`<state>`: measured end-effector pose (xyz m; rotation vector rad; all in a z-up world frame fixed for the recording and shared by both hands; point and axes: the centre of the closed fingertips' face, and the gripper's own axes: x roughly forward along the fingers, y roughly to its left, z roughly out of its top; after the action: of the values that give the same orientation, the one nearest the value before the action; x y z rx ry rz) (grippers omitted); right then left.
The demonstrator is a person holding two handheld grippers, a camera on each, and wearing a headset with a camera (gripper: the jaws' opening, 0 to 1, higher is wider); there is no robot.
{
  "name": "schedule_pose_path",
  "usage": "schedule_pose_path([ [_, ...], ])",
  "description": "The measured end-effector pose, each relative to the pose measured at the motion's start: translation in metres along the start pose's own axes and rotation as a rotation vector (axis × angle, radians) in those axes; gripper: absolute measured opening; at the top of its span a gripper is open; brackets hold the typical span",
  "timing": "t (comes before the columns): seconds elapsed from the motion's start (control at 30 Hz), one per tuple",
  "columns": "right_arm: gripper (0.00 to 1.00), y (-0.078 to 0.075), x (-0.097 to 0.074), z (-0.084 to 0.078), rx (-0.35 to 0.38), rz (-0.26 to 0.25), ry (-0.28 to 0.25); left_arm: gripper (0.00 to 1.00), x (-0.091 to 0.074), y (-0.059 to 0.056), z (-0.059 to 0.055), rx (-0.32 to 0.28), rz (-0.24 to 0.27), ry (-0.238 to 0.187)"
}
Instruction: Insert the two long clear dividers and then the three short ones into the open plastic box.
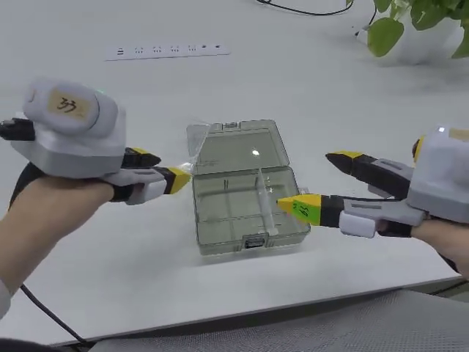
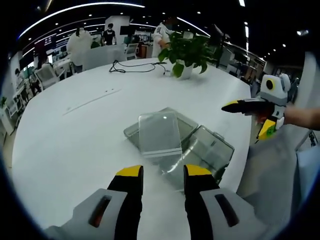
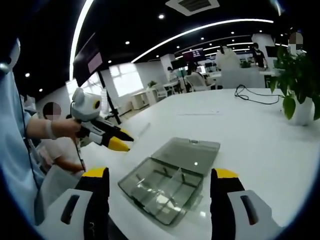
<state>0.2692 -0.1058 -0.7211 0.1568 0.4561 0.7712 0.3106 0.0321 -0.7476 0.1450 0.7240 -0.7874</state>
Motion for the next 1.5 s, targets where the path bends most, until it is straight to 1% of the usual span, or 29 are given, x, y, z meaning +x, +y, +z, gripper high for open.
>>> schedule_pose_path([
  [0.03,0.82,-0.003,0.001,0.0,0.011,-0.006,0.001,0.3,0.001,-0.002,0.001,0.0,-0.006,-0.004],
  [0.07,0.81,-0.002,0.003,0.0,0.03,0.002,-0.004,0.3,0.001,-0.006,0.003,0.003,-0.009,-0.009],
  [0.13,0.77,-0.002,0.008,0.003,0.05,-0.003,-0.018,0.3,0.002,-0.01,0.004,0.013,-0.014,-0.011],
  [0.17,0.77,0.002,0.011,0.004,0.063,0.008,-0.027,0.3,0.003,-0.012,0.006,0.01,-0.018,-0.021],
  [0.2,0.76,0.002,0.013,0.004,0.075,0.003,-0.022,0.3,0.003,-0.014,0.007,0.01,-0.022,-0.023],
  [0.23,0.75,0.004,0.017,0.007,0.077,0.007,-0.035,0.3,0.004,-0.017,0.009,0.011,-0.024,-0.03],
  [0.27,0.73,0.004,0.018,0.007,0.081,0.005,-0.036,0.3,0.004,-0.019,0.011,0.011,-0.026,-0.037],
  [0.3,0.72,0.006,0.021,0.008,0.101,0.011,-0.038,0.3,0.005,-0.023,0.012,0.015,-0.034,-0.039],
  [0.37,0.69,0.008,0.025,0.009,0.117,0.013,-0.035,0.3,0.006,-0.025,0.015,0.027,-0.028,-0.046],
  [0.4,0.68,0.008,0.027,0.01,0.123,0.015,-0.041,0.3,0.007,-0.027,0.016,0.026,-0.034,-0.048],
  [0.43,0.66,0.006,0.028,0.011,0.146,0.015,-0.046,0.3,0.008,-0.03,0.017,0.019,-0.043,-0.053],
  [0.5,0.62,0.005,0.031,0.013,0.168,0.02,-0.056,0.3,0.01,-0.034,0.018,0.03,-0.048,-0.051],
  [0.57,0.59,0.006,0.034,0.015,0.195,0.024,-0.062,0.3,0.011,-0.036,0.019,0.032,-0.051,-0.055],
  [0.63,0.56,0.004,0.035,0.015,0.218,0.022,-0.063,0.3,0.011,-0.038,0.02,0.028,-0.056,-0.059],
  [0.67,0.55,0.004,0.036,0.016,0.241,0.026,-0.071,0.3,0.011,-0.039,0.021,0.03,-0.058,-0.061],
  [0.7,0.52,0.006,0.037,0.016,0.26,0.024,-0.064,0.3,0.012,-0.041,0.021,0.031,-0.062,-0.061],
  [0.73,0.5,0.007,0.038,0.018,0.275,0.035,-0.078,0.3,0.012,-0.042,0.022,0.035,-0.06,-0.062],
  [0.77,0.48,0.009,0.039,0.018,0.307,0.035,-0.075,0.3,0.012,-0.043,0.022,0.037,-0.062,-0.062],
  [0.83,0.41,0.011,0.042,0.019,0.356,0.044,-0.078,0.3,0.013,-0.044,0.022,0.039,-0.064,-0.063],
  [0.87,0.38,0.01,0.043,0.019,0.366,0.041,-0.081,0.3,0.013,-0.045,0.023,0.038,-0.065,-0.065],
  [0.93,0.32,0.012,0.045,0.018,0.403,0.046,-0.072,0.3,0.013,-0.047,0.024,0.035,-0.068,-0.069],
  [0.97,0.29,0.012,0.047,0.02,0.426,0.061,-0.091,0.3,0.014,-0.048,0.023,0.038,-0.071,-0.066],
  [1.0,0.28,0.011,0.048,0.02,0.449,0.051,-0.093,0.3,0.014,-0.049,0.023,0.037,-0.072,-0.066],
  [1.03,0.27,0.013,0.048,0.02,0.449,0.06,-0.09,0.3,0.014,-0.049,0.024,0.036,-0.072,-0.069],
  [1.1,0.23,0.014,0.05,0.021,0.467,0.056,-0.093,0.3,0.014,-0.05,0.023,0.033,-0.074,-0.069],
  [1.13,0.22,0.016,0.052,0.021,0.48,0.065,-0.09,0.3,0.014,-0.051,0.024,0.033,-0.073,-0.071],
  [1.23,0.18,0.02,0.054,0.021,0.501,0.07,-0.092,0.3,0.015,-0.052,0.023,0.033,-0.076,-0.07],
  [1.27,0.17,0.021,0.055,0.02,0.513,0.072,-0.083,0.3,0.015,-0.053,0.023,0.029,-0.08,-0.069],
  [1.5,0.08,0.026,0.058,0.017,0.52,0.077,-0.067,0.3,0.015,-0.054,0.022,0.025,-0.078,-0.074],
])
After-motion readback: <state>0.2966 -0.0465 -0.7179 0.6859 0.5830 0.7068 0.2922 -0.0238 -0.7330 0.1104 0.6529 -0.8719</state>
